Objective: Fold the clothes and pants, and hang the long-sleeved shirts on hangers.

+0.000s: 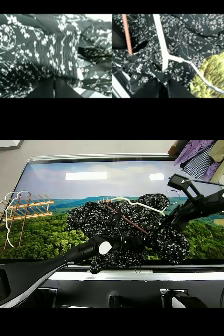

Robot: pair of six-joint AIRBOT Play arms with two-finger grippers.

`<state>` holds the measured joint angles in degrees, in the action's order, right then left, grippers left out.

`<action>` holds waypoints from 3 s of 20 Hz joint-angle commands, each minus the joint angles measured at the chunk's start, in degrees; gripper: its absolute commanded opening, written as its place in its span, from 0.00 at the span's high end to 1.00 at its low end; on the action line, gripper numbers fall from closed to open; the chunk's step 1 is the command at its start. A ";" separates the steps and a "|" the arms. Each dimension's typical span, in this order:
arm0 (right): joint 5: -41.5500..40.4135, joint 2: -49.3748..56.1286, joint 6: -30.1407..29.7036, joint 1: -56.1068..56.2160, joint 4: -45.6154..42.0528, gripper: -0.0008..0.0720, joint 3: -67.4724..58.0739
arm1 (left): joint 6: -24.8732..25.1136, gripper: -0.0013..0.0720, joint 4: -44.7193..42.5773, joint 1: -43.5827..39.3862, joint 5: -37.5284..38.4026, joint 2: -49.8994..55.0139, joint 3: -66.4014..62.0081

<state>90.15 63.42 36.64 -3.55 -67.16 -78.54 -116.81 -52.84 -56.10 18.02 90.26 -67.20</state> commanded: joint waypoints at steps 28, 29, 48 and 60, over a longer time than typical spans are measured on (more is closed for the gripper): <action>0.87 -0.68 3.50 0.00 0.50 0.94 -0.02 | 15.23 0.76 4.04 0.42 3.26 -0.04 -0.28; 0.87 -0.68 3.50 0.00 0.48 0.94 0.00 | 14.75 0.85 4.04 0.42 2.47 0.33 -0.28; 2.69 -0.70 4.85 0.00 0.72 0.94 0.00 | 18.47 0.95 -5.31 17.84 23.80 -10.19 -0.28; -3.74 0.20 8.68 0.00 4.70 0.94 0.00 | 20.50 0.95 -4.68 23.23 26.23 -6.71 -0.26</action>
<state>88.60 63.07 43.79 -3.53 -62.92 -78.54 -97.27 -58.89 -32.77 44.88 80.82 -67.46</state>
